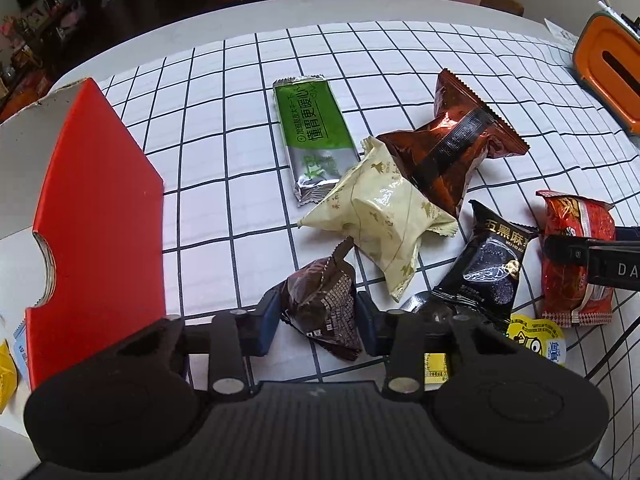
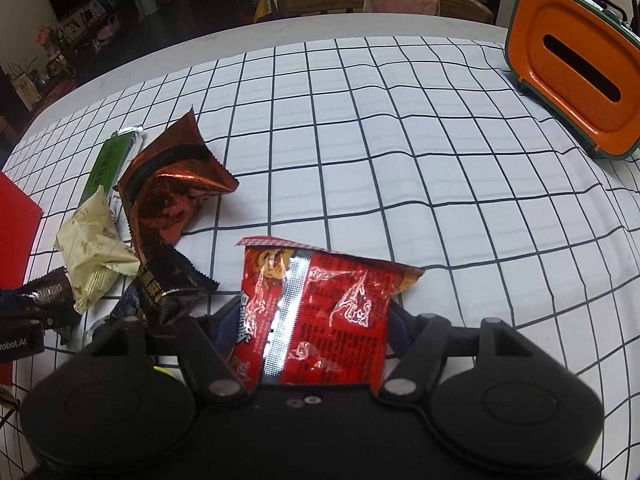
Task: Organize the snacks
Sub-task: 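Grasp the brown foil candy with the left tool while the right tool grasps the red chips bag, then carry both snacks into the box and open both tools to release them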
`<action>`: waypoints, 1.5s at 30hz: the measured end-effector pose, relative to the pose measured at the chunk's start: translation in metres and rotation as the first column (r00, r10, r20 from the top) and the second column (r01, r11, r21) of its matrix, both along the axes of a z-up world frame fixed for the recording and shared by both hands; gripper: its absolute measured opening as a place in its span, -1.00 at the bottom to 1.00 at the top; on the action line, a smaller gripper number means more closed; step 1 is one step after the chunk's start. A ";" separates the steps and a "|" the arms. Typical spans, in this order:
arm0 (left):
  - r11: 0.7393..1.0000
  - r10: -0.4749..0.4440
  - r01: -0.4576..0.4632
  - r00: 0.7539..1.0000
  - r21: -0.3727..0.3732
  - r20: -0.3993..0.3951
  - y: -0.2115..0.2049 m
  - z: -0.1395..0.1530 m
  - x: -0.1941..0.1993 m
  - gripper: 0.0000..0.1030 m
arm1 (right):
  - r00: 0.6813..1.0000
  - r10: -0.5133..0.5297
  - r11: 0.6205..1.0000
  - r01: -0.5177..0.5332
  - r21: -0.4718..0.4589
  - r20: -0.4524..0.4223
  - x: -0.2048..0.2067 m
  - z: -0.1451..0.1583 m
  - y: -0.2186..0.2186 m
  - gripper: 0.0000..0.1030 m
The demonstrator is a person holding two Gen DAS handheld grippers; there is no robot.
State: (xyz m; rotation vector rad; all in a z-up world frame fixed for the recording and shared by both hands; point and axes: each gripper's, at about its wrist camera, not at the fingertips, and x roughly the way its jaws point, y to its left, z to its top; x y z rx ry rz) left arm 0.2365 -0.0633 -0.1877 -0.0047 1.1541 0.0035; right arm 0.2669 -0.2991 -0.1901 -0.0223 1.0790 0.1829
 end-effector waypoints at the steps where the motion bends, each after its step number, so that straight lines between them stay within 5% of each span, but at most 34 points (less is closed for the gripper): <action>1: 1.000 -0.001 0.001 1.000 -0.001 0.001 0.000 0.001 -0.001 -0.34 | 1.000 0.000 1.000 0.000 0.002 0.001 -0.001 0.000 -0.001 0.35; 12: 0.999 0.005 -0.004 1.000 -0.039 0.025 0.003 0.015 -0.018 -0.39 | 0.999 -0.005 0.999 0.003 0.035 0.042 -0.024 0.029 -0.016 0.35; 24: 0.997 -0.030 0.036 0.996 -0.072 0.084 -0.002 0.062 -0.052 -0.40 | 0.995 0.061 0.995 -0.067 0.071 0.083 -0.061 0.075 -0.004 0.35; 45: 0.996 0.049 -0.033 0.981 -0.087 0.189 0.092 0.132 -0.103 -0.39 | 0.949 0.266 0.953 -0.285 0.099 0.168 -0.106 0.135 0.121 0.35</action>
